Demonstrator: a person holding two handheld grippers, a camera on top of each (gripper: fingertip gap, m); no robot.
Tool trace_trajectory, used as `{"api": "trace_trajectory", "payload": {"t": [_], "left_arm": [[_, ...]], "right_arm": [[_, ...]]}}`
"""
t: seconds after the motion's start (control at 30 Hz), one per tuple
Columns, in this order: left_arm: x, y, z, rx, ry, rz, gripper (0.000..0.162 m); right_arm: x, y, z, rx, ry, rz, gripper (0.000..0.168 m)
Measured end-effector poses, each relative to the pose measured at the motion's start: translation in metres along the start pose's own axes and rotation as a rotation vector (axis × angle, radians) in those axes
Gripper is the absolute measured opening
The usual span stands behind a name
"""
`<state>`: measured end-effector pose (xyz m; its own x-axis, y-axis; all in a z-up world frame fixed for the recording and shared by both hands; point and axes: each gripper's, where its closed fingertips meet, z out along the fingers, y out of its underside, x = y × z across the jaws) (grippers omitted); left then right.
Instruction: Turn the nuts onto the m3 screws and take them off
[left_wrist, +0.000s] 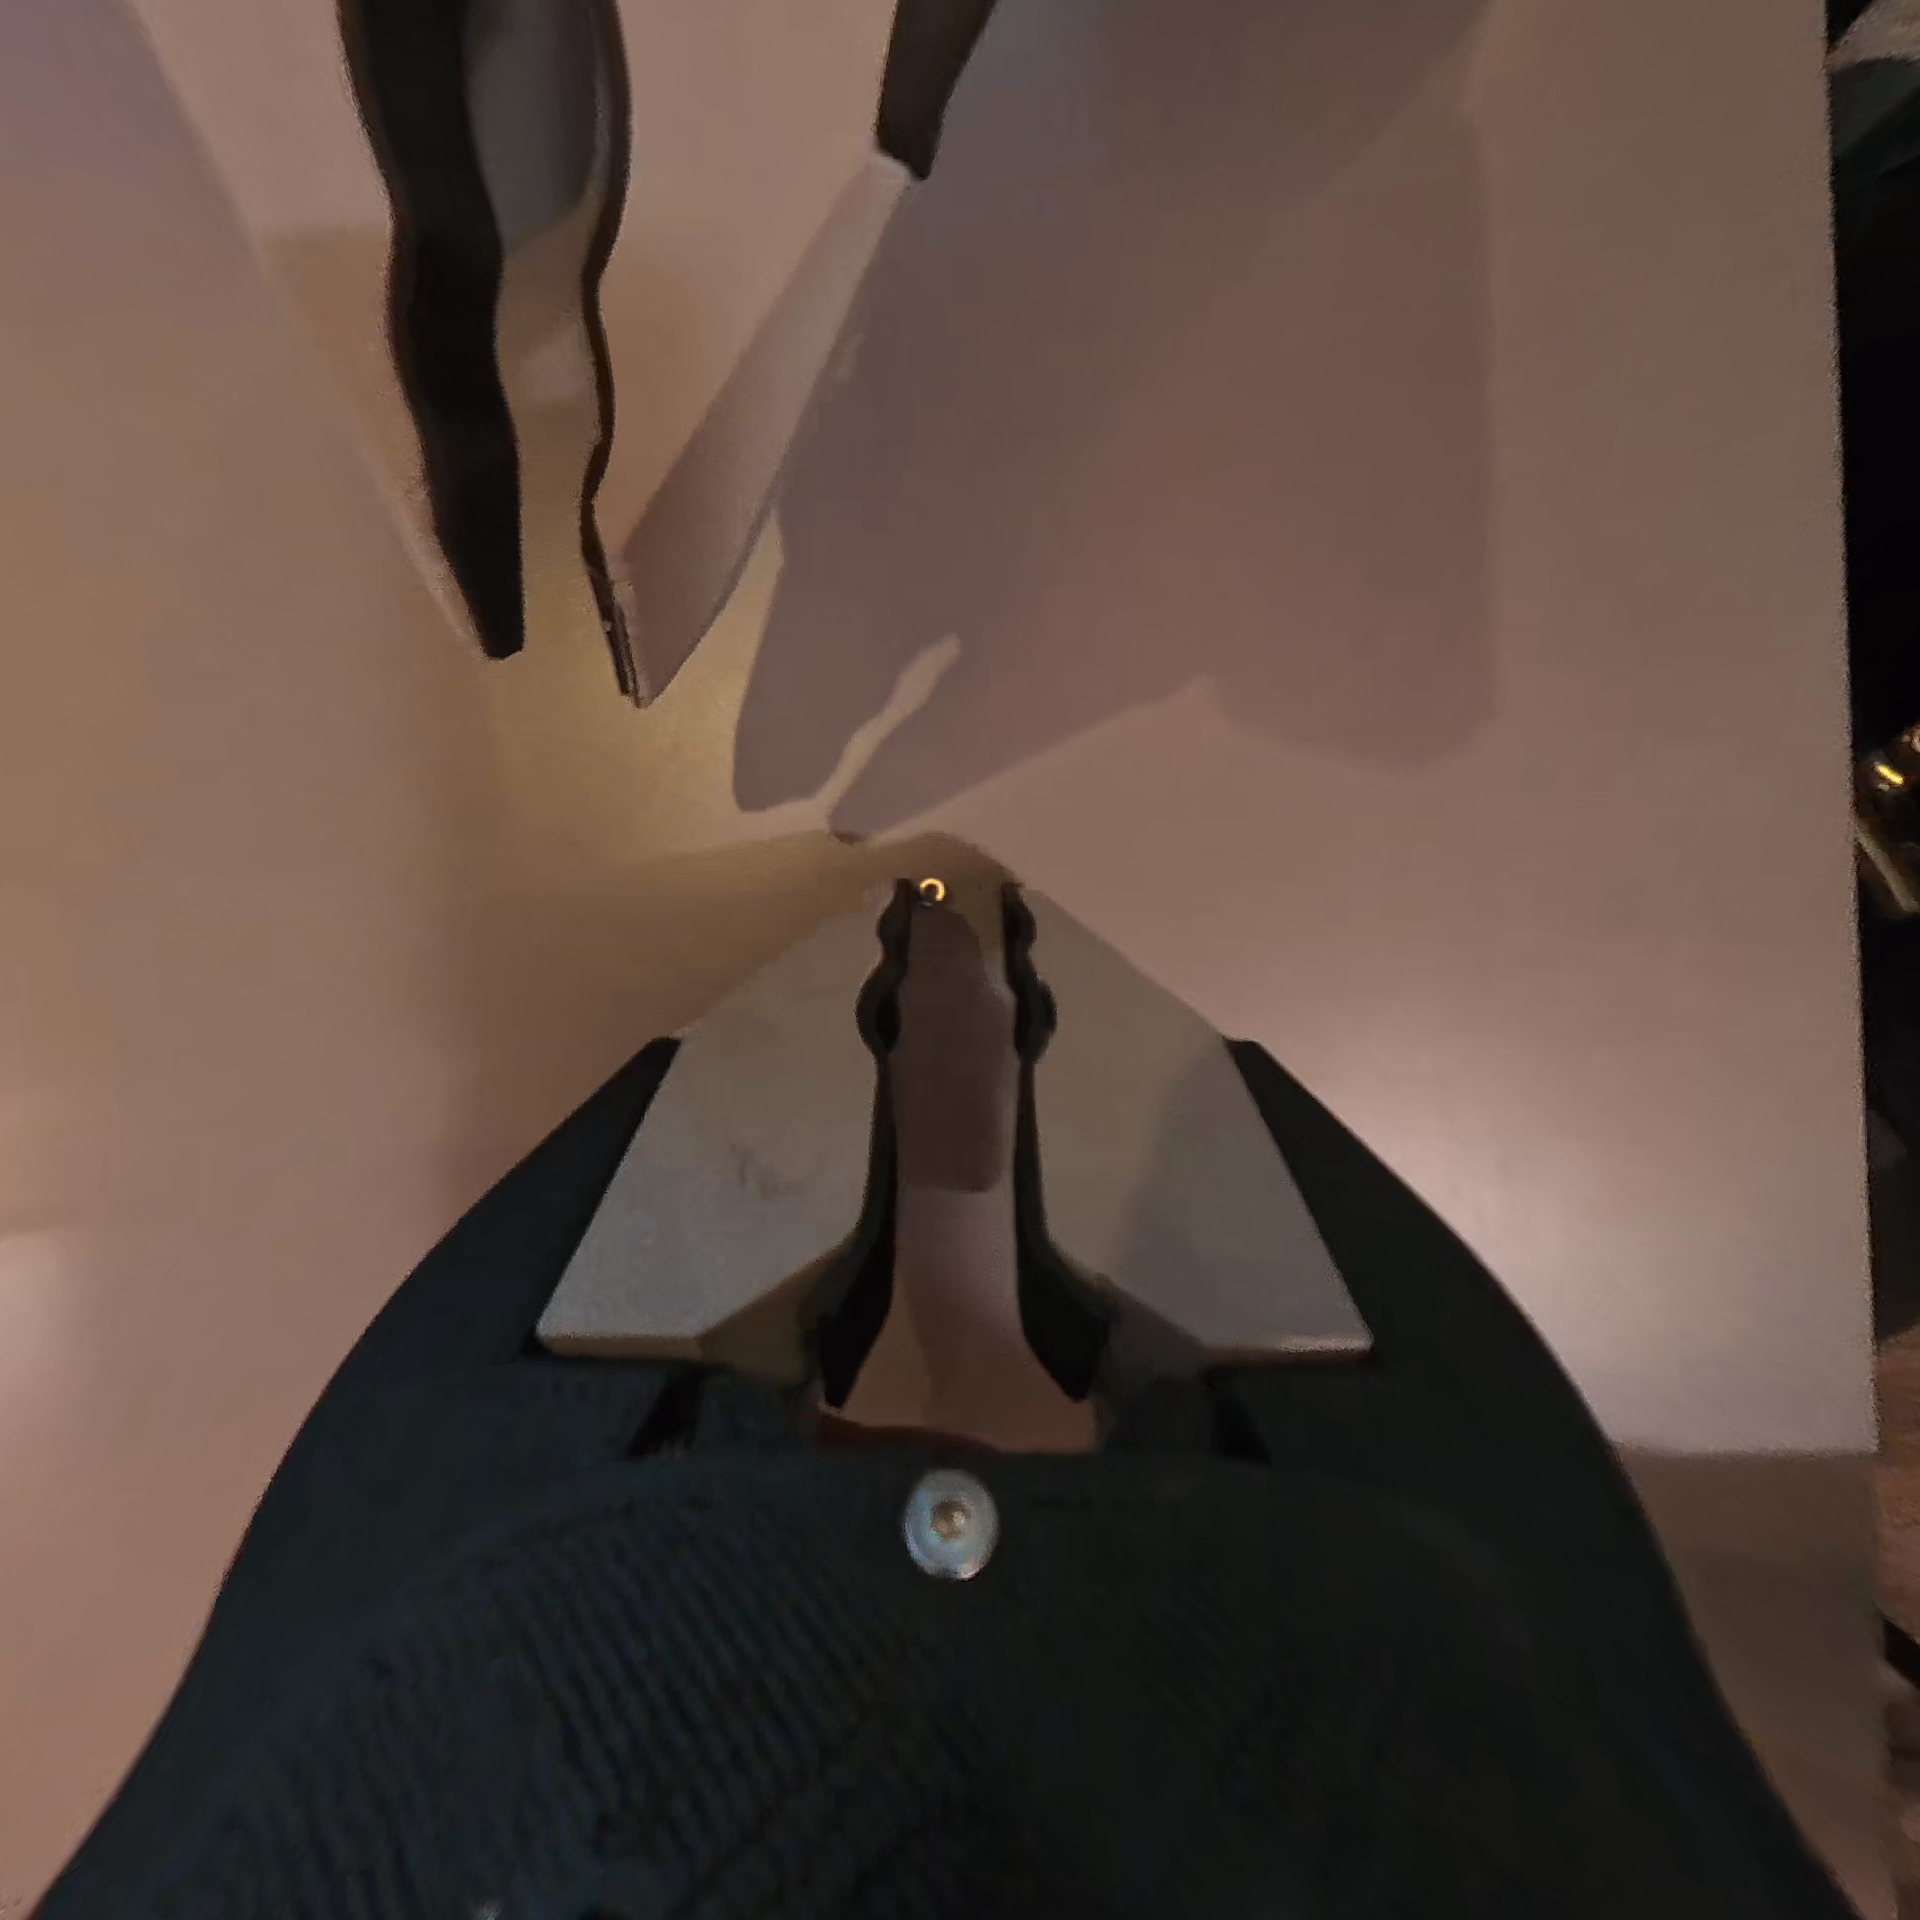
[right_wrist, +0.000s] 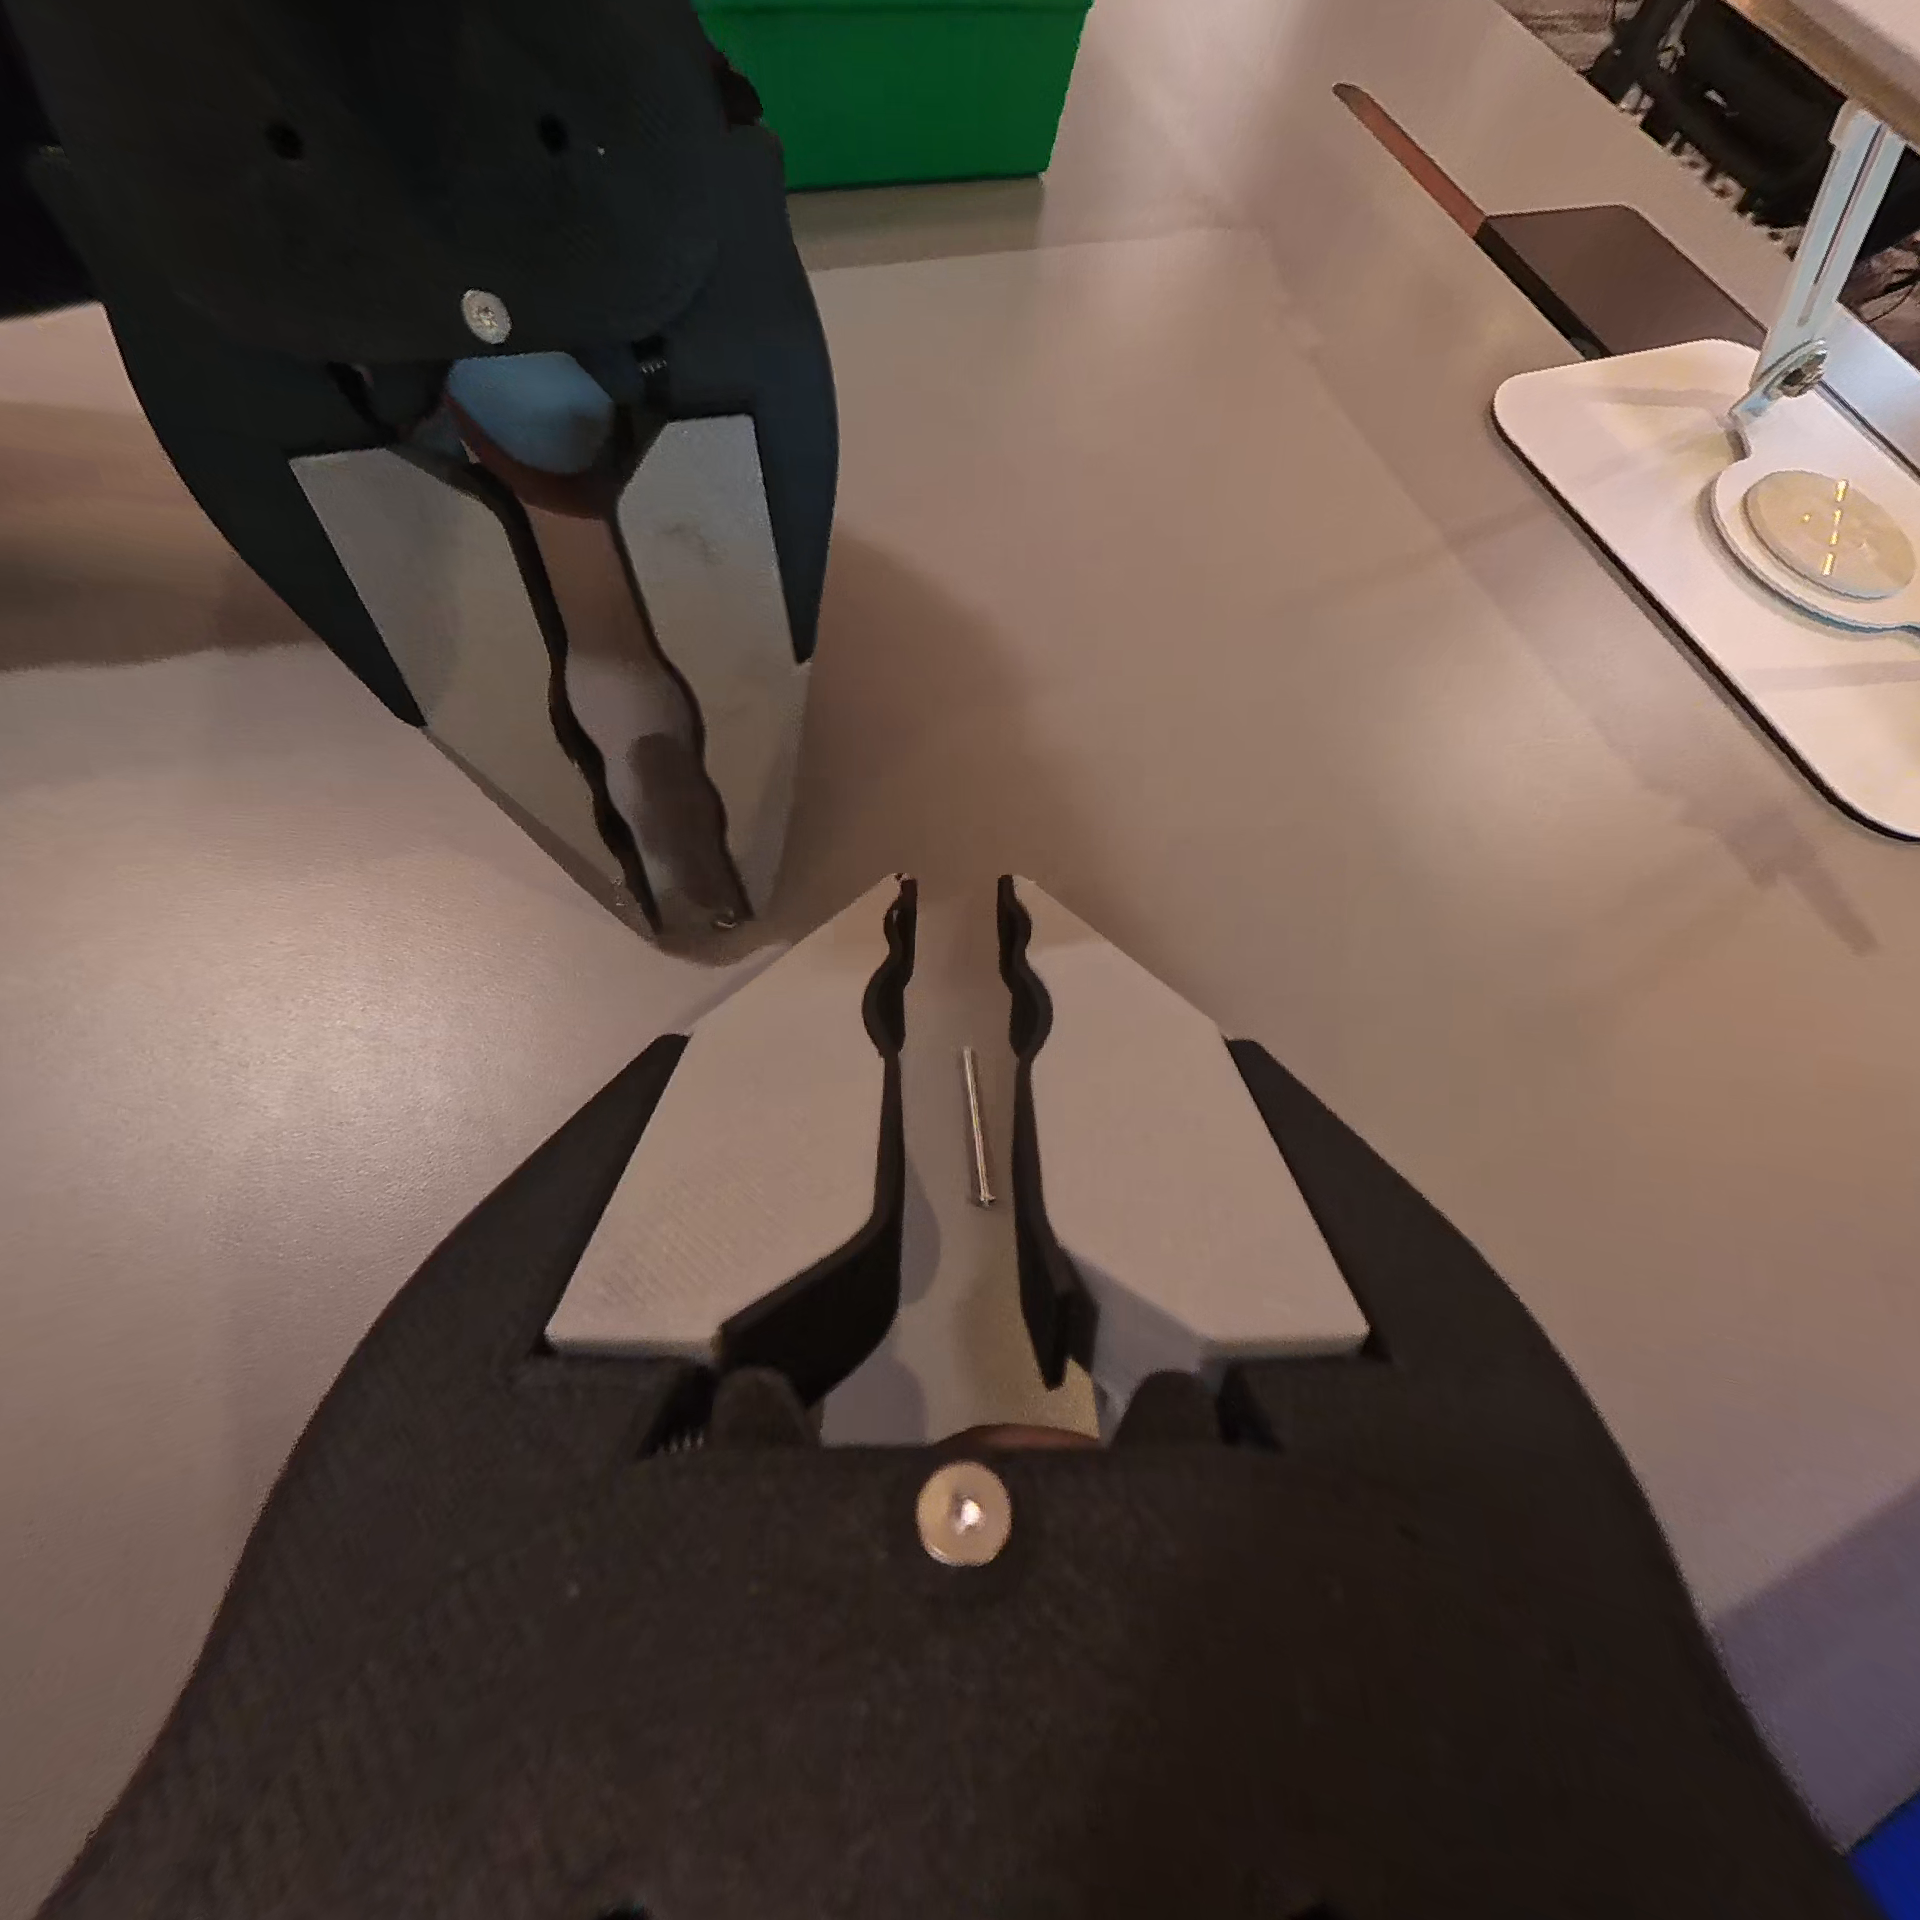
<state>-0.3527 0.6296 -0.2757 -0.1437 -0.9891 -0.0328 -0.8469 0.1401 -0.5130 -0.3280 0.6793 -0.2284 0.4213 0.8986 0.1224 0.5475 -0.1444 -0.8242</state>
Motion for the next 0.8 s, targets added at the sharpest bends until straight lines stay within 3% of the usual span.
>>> {"api": "trace_trajectory", "payload": {"t": [0.07,0.17,0.33,0.5,0.6,0.73,0.8], "left_arm": [[-0.004,0.0,-0.002,0.008,-0.02,-0.02,0.027],[-0.008,-0.005,-0.011,0.09,-0.04,-0.035,0.03],[-0.016,-0.029,-0.034,0.384,-0.084,-0.078,0.025],[-0.055,-0.037,-0.061,0.734,-0.266,-0.25,0.018],[-0.083,-0.029,-0.074,0.747,-0.456,-0.35,0.021],[-0.084,-0.029,-0.071,0.706,-0.491,-0.377,0.021],[-0.082,-0.03,-0.068,0.688,-0.5,-0.363,0.021]], "right_arm": [[0.002,-0.001,-0.002,0.009,-0.004,0.015,0.013],[0.009,-0.003,-0.008,0.019,0.012,0.025,0.013],[0.011,0.001,-0.018,-0.008,-0.042,0.081,0.015],[0.006,0.026,-0.017,-0.148,-0.093,0.072,0.015],[0.001,0.044,-0.013,-0.251,-0.106,0.042,0.016],[0.004,0.064,-0.006,-0.351,-0.074,-0.007,0.016],[0.001,0.061,-0.004,-0.32,-0.106,0.016,0.0]]}}
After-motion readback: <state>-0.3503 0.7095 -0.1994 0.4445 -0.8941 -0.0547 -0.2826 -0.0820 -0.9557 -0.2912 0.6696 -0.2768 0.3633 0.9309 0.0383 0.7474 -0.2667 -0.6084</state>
